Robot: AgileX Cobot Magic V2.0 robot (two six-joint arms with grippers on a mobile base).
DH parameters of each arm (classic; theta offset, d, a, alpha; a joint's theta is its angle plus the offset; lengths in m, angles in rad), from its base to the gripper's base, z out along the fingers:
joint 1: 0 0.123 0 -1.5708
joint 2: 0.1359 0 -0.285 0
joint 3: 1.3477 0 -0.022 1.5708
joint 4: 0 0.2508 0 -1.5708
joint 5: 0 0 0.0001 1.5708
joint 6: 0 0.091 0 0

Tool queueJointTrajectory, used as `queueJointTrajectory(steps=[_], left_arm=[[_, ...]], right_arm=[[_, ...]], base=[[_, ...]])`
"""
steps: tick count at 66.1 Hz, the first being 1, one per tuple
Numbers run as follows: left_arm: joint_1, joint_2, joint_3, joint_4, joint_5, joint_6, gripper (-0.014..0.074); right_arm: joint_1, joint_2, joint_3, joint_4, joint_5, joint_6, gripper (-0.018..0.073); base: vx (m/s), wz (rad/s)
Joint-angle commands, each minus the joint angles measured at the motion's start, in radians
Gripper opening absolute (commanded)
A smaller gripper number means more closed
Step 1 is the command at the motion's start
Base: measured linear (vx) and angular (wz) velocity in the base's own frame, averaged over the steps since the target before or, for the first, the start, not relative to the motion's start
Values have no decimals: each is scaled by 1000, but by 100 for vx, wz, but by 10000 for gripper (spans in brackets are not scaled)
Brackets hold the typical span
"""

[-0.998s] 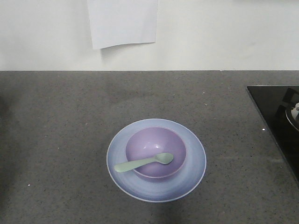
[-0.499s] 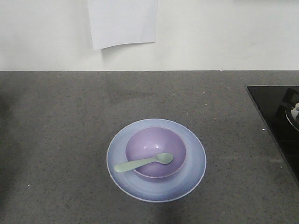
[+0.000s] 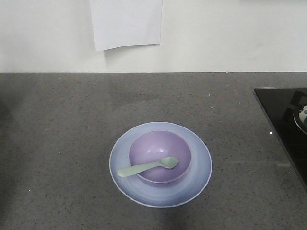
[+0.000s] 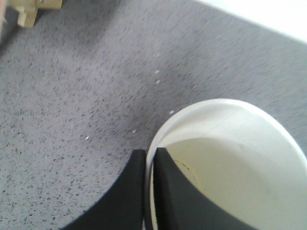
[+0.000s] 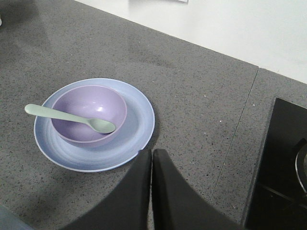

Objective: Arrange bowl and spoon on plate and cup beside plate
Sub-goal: 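Lower the left gripper and pinch the brown paper cup's rim, then carry the cup by its rim and set it beside the blue plate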

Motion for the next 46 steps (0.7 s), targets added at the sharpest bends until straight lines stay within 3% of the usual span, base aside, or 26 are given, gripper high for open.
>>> queueJointTrajectory(steps=[1,7,25,30,46], left_arm=[[-8,-99,-27,-70,-50,8,-8],[-19,-147,-27,-150,-25,30,-8],[-141,-243,-27,-415,190,325,-7],[-193,-244,-27,-449,236,373,-7],[-348,-242,-27,-444,255,379,-7]], right_arm=[[-4,4,-21,-1,-60,-1,-5],[-4,4,-21,-1,-61,-1,-5],[-4,4,-21,0,-61,-1,-5],[-4,4,-21,0,-61,-1,-5],[-4,4,-21,0,-61,-1,-5]], base=[[0,0],[0,0],[0,0],[0,0],[0,0]])
